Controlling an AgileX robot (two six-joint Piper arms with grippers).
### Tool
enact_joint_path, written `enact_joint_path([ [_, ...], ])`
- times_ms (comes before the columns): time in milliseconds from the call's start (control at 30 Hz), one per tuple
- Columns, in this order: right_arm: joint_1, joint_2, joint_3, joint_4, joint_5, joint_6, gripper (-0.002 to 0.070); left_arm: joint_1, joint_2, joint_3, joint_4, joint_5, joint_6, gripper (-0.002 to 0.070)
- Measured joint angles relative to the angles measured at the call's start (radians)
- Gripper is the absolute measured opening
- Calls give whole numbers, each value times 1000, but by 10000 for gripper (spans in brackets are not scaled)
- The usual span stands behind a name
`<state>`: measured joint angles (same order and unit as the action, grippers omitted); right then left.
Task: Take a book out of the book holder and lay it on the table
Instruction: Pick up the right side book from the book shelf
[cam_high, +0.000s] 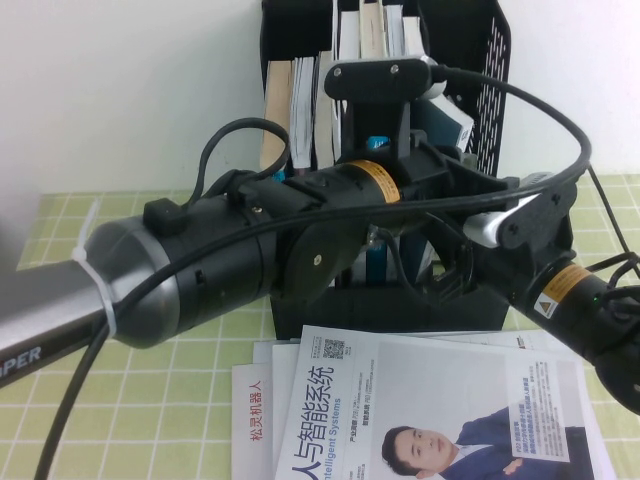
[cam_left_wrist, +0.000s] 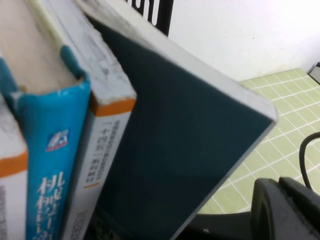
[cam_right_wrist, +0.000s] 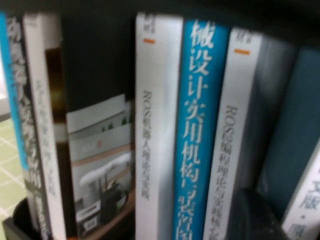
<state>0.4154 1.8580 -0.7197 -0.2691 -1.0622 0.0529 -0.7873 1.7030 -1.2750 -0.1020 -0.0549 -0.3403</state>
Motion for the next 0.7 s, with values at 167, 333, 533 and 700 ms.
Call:
enact_joint_path([
  [167, 6, 0, 0, 51, -6, 4, 163, 0, -7, 0, 0, 13, 2, -3],
  [333, 11, -27, 0, 114, 13, 10, 164, -2, -75, 0, 33, 18, 4, -3],
  [533, 16, -140, 2, 218, 47, -75, 168, -2, -190, 0, 114, 11, 4, -3],
  [700, 6, -259, 2, 293, 16, -290, 138, -2, -261, 0, 147, 13, 15, -3],
])
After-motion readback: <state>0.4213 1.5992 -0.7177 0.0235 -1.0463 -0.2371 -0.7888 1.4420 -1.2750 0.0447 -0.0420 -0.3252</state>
